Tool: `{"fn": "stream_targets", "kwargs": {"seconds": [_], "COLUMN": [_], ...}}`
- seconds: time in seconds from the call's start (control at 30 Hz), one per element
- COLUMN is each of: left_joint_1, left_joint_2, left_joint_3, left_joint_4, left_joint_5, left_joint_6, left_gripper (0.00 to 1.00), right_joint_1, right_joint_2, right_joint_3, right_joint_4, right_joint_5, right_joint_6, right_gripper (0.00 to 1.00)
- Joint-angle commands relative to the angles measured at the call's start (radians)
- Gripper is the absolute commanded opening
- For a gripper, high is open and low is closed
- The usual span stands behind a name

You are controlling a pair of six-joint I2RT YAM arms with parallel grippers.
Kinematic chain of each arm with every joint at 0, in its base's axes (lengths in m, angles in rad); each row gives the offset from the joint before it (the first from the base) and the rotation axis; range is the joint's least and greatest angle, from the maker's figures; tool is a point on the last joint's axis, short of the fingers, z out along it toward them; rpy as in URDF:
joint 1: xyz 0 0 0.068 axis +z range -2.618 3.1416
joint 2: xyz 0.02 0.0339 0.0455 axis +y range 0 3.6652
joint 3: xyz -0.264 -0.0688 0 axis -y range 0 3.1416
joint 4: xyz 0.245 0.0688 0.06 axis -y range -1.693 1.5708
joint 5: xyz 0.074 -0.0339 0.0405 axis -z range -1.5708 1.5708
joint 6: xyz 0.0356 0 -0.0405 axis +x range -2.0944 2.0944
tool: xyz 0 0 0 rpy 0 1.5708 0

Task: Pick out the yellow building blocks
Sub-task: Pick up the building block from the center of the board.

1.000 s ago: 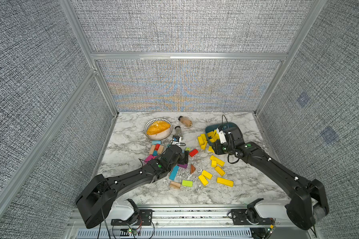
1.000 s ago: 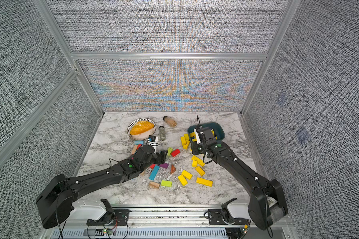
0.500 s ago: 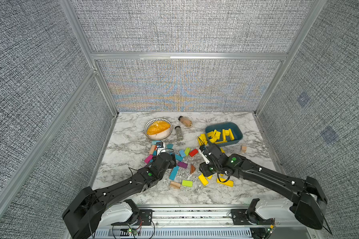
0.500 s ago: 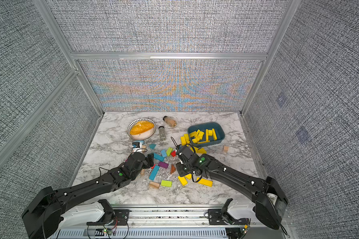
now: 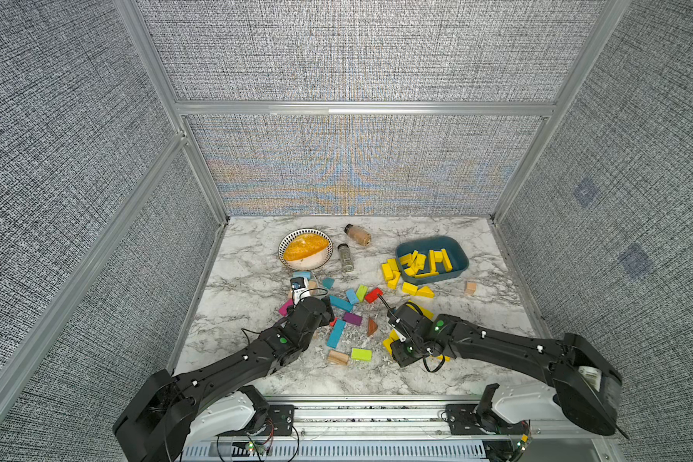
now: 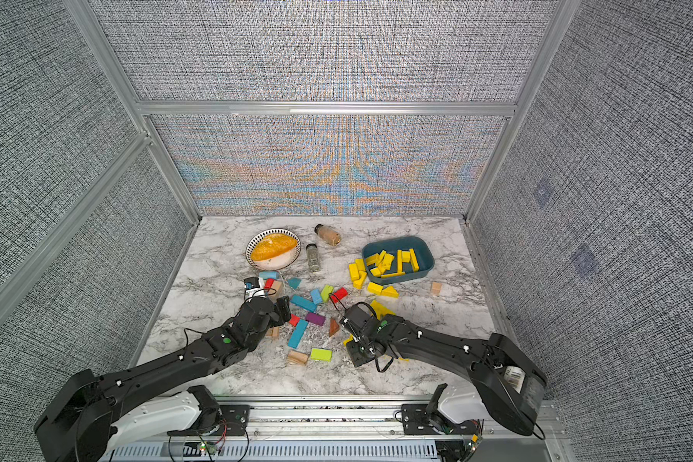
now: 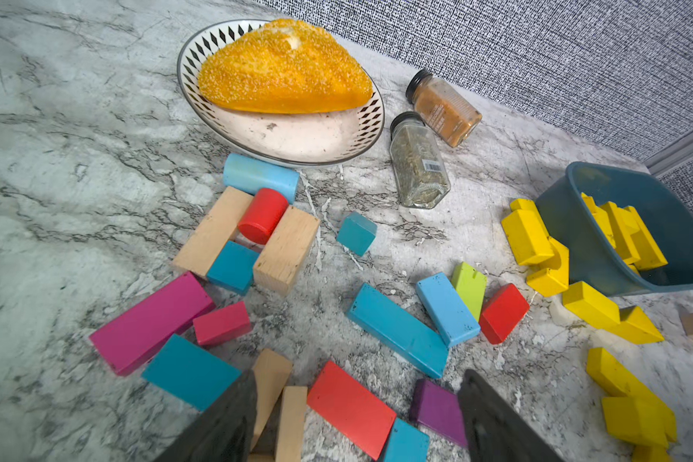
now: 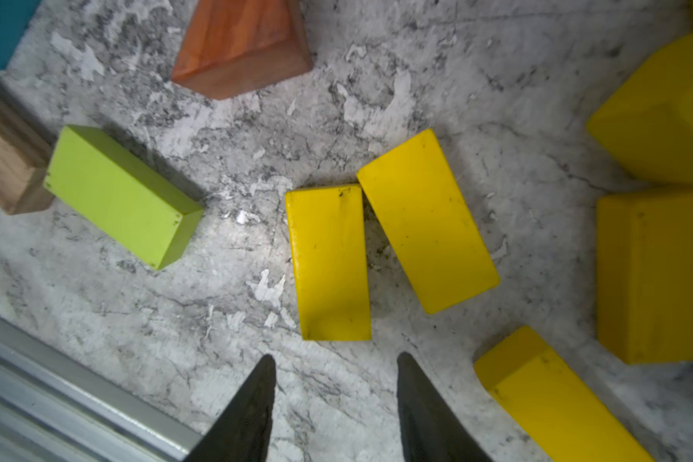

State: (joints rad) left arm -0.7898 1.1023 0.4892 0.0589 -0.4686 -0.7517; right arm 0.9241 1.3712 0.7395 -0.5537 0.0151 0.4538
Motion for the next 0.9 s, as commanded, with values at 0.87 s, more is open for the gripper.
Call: {"fn": "stream_targets", "kwargs": {"seconds": [0.87], "left_joint_1": [0.001], "left_joint_2": [0.010], "left_joint_3": [0.073], "left_joint_4": [-0.032], "left_joint_5": [-0.011], "left_joint_6": [0.054], "left_gripper": [0.79], "right_joint_1": [0.042], "right_joint_2": [0.038], "right_joint_3": [0.132], "right_joint_4": [-0.021], "right_joint_5": [0.079], "right_joint_6": [-0.022], "right_gripper": [0.21]}}
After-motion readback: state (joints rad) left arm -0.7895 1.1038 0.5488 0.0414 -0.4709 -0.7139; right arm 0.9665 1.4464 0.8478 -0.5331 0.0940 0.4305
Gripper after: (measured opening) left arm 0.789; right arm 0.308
